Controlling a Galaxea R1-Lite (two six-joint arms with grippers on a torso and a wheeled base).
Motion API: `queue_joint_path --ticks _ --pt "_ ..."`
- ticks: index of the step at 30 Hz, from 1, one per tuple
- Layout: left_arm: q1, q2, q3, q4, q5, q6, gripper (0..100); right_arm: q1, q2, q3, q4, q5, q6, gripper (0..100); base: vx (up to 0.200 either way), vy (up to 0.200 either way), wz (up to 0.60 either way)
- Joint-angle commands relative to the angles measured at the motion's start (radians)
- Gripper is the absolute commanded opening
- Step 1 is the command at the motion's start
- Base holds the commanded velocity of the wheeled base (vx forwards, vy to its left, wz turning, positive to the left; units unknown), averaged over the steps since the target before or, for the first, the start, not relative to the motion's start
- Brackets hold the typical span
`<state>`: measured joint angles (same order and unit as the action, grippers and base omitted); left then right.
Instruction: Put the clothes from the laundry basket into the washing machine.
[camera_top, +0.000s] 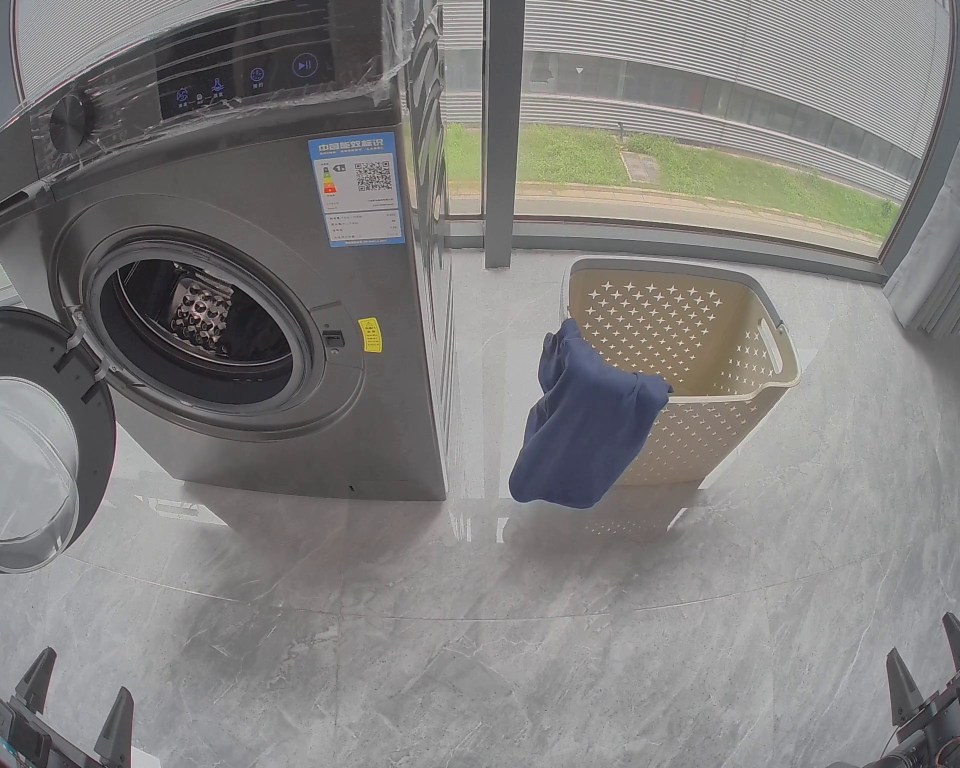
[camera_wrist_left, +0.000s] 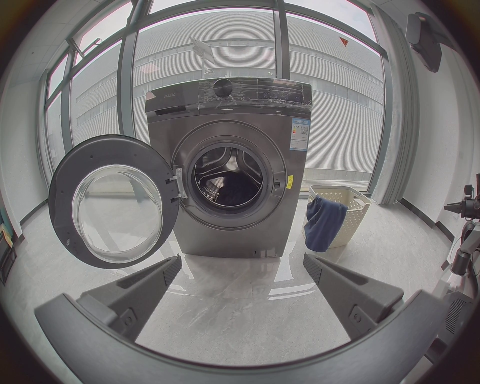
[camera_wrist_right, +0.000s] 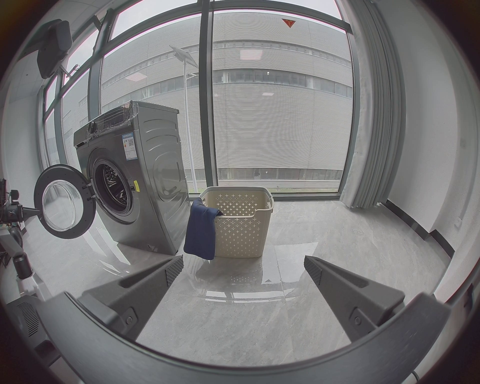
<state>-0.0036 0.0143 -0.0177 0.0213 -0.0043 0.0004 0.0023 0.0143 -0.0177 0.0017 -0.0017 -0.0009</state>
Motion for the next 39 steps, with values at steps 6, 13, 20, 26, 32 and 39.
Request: queue_joint_path --ticks 6,13,20,26,32,39 --pt "0.001 -0.013 0.010 0.000 0.000 0.000 100 0.001 -0.002 0.016 0.000 0.000 -0.001 100 0.000 0.000 0.00" --pt "0.001 -0.013 0.010 0.000 0.000 0.000 100 0.001 -0.004 0.018 0.000 0.000 -0.001 100 0.000 0.000 0.00" --pt "0.001 -0.013 0.010 0.000 0.000 -0.003 100 0.001 -0.002 0.018 0.000 0.000 -0.001 100 0.200 0.000 0.00" --pt "0.001 -0.011 0.010 0.000 0.000 -0.010 100 0.001 -0.002 0.016 0.000 0.000 -0.001 100 0.200 0.000 0.00" --pt "0.001 -0.011 0.010 0.000 0.000 -0.007 100 0.001 -0.002 0.018 0.000 0.000 -0.001 100 0.167 0.000 0.00" --pt "0.001 -0.011 0.010 0.000 0.000 -0.010 100 0.001 -0.002 0.016 0.000 0.000 -0.001 100 0.000 -0.057 0.00"
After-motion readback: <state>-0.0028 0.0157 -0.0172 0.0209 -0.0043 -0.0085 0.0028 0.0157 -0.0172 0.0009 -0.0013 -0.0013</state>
